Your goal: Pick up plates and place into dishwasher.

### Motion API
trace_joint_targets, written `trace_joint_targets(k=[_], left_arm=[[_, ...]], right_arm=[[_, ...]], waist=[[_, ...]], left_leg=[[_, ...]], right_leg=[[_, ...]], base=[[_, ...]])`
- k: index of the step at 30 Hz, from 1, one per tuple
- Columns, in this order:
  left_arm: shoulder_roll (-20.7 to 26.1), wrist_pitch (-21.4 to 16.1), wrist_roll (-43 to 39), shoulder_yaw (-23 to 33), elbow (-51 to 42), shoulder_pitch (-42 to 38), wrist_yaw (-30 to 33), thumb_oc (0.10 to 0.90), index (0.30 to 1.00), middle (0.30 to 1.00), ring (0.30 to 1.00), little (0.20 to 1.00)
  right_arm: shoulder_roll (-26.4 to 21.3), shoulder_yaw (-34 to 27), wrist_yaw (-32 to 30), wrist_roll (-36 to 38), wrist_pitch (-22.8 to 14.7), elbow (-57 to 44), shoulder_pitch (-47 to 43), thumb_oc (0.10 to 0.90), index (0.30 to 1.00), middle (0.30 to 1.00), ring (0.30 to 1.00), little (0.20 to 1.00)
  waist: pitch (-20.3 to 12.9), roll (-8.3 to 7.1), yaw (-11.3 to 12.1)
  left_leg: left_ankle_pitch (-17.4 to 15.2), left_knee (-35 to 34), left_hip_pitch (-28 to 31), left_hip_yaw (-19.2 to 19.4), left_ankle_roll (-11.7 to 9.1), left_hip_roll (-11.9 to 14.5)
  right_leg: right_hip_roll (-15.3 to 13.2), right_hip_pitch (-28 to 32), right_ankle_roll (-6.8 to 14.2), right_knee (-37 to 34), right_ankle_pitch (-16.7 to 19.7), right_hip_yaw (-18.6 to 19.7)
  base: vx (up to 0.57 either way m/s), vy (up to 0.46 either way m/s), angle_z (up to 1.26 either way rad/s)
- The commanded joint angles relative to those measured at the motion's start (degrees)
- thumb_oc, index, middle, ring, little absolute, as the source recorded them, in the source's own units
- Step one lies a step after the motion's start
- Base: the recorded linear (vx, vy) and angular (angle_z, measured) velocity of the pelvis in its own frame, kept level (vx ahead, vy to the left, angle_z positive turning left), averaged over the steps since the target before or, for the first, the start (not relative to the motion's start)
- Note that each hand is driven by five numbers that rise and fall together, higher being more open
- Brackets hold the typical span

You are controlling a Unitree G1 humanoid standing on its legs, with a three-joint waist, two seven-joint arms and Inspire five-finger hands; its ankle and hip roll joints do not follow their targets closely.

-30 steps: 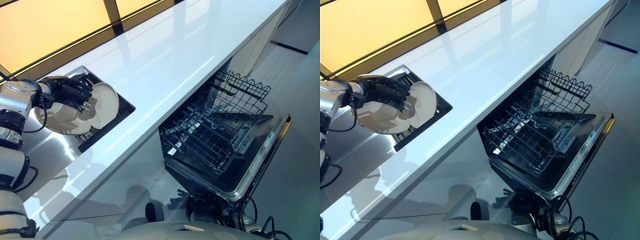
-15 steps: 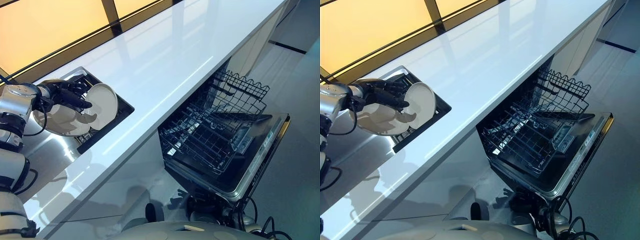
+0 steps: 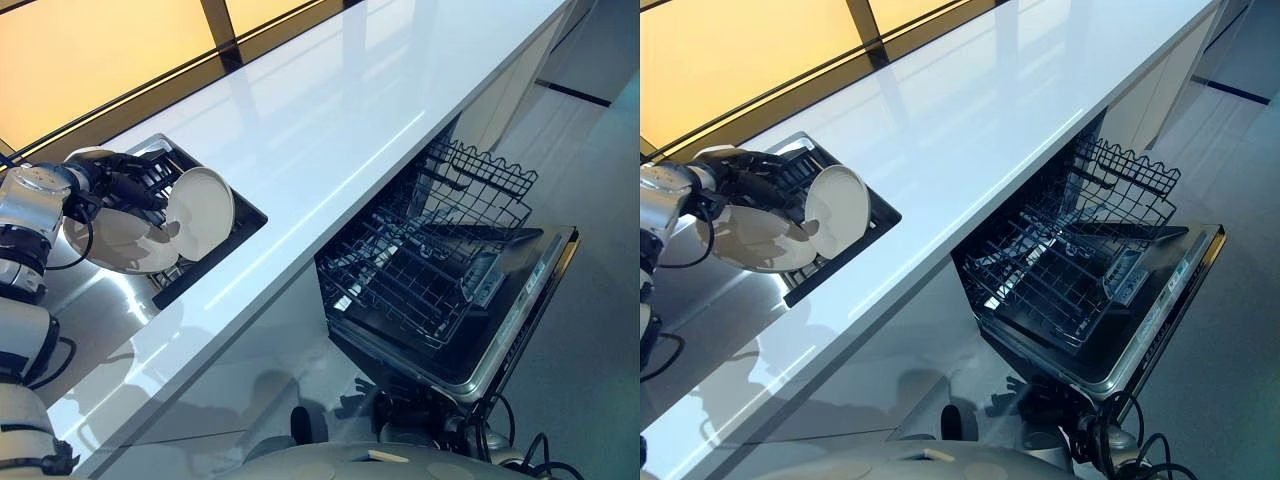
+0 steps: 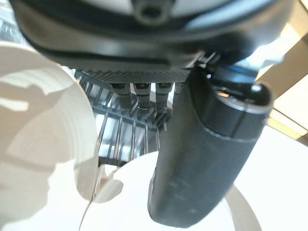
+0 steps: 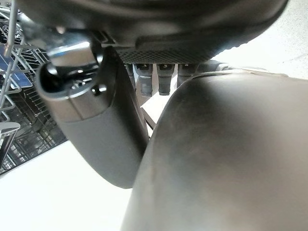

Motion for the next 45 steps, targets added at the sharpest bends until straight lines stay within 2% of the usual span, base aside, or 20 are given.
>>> trace_joint_targets(k=[1,24,35,36,37,38,45], left_arm=[[3.35,-4.11,2.32,6.22,3.73,-6.8,4.21,0.8,0.9,0.9,0.9,0.9],[0.16,-3.96,-2.57,2.02,4.9,-11.5,5.8,0.8,0.9,0.9,0.9,0.9],[-0.22,-4.84,-4.38,0.06,5.42,-14.08,5.6,0.8,0.9,0.9,0.9,0.9],[-0.27,-4.75,-4.79,-0.21,5.23,-14.34,5.55,0.72,0.832,0.832,0.832,0.82],[-0.23,-5.01,-4.99,-0.36,5.11,-14.54,5.44,0.487,0.632,0.632,0.632,0.587],[-0.25,-5.11,-5.42,-0.58,5.08,-14.81,5.51,0.1,0.3,0.3,0.3,0.2],[0.56,-5.02,-6.01,-0.24,4.67,-15.0,5.39,0.1,0.3,0.3,0.3,0.2]], right_arm=[[-3.45,2.3,1.43,-0.94,-0.89,-0.61,4.34,0.8,0.9,0.9,0.9,0.9],[-4.51,3.92,1.01,2.05,-3.61,-2.53,-0.12,0.8,0.9,0.9,0.9,0.9],[-4.69,4.5,0.84,2.98,-3.97,-2.97,-1.67,0.8,0.9,0.9,0.9,0.9],[-4.66,4.61,0.78,3.08,-3.96,-2.93,-1.79,0.8,0.9,0.9,0.9,0.9],[-4.6,4.6,0.77,3.07,-3.97,-2.84,-1.85,0.8,0.9,0.9,0.9,0.9],[-4.5,4.65,0.69,3.12,-3.88,-2.73,-1.93,0.8,0.9,0.9,0.9,0.9],[-4.16,4.1,0.72,2.44,-3.34,-2.62,-1.32,0.8,0.9,0.9,0.9,0.9]], waist=[[2.09,0.61,-1.6],[8.92,-0.97,-2.7],[10.1,-1.45,-2.55],[10.06,-1.44,-2.52],[9.94,-1.42,-2.46],[9.77,-1.39,-2.4],[8.42,-1.12,-2.13]], left_leg=[[-2.67,0.37,-0.15,1.6,0.73,-2.31],[-0.9,0.37,-4.39,3.15,0.82,-2.03],[-0.68,0.37,-5.22,3.21,0.68,-2.2],[-0.71,0.37,-5.19,3.16,0.68,-2.26],[-0.77,0.37,-5.14,3.1,0.67,-2.32],[-0.82,0.37,-5.02,3.05,0.64,-2.38],[-1.13,0.37,-4.16,2.72,0.57,-2.64]], right_leg=[[-0.14,1.36,3.44,0.43,-1.22,1.41],[-0.64,-3.92,3.47,1.3,0.9,2.49],[-0.72,-4.76,3.42,1.29,1.39,2.05],[-0.76,-4.72,3.43,1.27,1.42,1.96],[-0.79,-4.66,3.44,1.25,1.43,1.84],[-0.85,-4.53,3.46,1.23,1.43,1.66],[-0.84,-3.57,3.45,1.12,1.2,1.04]], base=[[-0.04,0.021,-0.07],[-0.04,0.015,-0.02],[-0.04,0.003,0.01],[0.0,0.0,0.0],[0.0,0.0,0.0],[0.0,0.0,0.0],[0.0,-0.009,0.02]])
